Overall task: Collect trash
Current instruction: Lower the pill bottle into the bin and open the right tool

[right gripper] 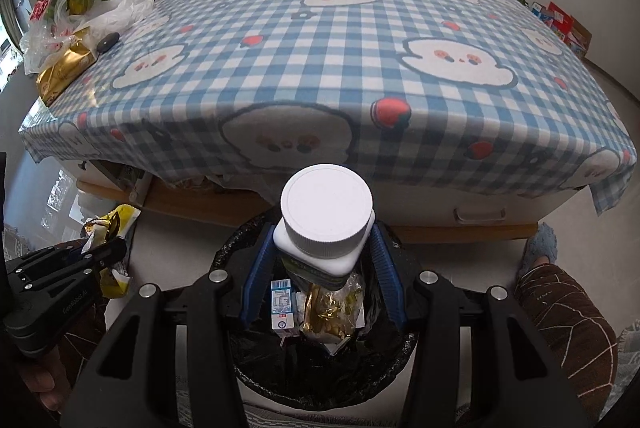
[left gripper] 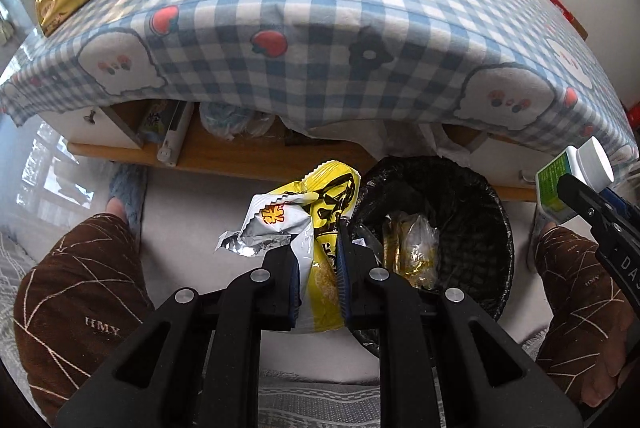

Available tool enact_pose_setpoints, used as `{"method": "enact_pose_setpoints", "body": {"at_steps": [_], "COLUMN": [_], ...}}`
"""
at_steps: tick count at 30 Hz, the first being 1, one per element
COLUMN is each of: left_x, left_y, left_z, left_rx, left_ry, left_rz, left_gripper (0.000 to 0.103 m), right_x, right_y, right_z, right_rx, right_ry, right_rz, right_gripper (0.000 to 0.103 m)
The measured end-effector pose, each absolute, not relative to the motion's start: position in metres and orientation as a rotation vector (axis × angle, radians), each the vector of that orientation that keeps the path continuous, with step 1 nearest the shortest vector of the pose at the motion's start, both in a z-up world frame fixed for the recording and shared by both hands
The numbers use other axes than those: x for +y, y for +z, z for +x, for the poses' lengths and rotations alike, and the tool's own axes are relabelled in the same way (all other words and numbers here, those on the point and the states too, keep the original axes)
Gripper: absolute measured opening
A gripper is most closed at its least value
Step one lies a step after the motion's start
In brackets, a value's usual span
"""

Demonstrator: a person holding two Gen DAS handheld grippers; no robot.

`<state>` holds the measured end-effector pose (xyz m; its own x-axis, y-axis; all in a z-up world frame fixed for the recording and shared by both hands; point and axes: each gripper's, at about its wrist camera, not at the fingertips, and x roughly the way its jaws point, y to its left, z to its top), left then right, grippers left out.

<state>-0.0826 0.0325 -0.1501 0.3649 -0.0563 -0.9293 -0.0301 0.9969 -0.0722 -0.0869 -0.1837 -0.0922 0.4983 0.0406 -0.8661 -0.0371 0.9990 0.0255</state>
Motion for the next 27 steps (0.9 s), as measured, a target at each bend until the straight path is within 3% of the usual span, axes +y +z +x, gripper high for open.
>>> {"method": "enact_pose_setpoints", "body": {"at_steps": [18,27], "left_x": [0.046,0.031], "left_y": [-0.197,-0.194], "left_z": [-0.086,-0.085], "left_rx": [1.274,1.269], "left_ry": [0.033,0.009], "left_rz": [-0.061,-0.059], "left_gripper": [0.014,0.014], "right_x": [-0.165,-0.178], "right_y": [-0.158,-0.153], "right_z": [-0.087,-0.088], "right_rx": [1.158,1.141], "right_ry": [0.079,0.054], "right_rz": [-0.033,-0.006], "right_gripper": [0.047,0.079]}}
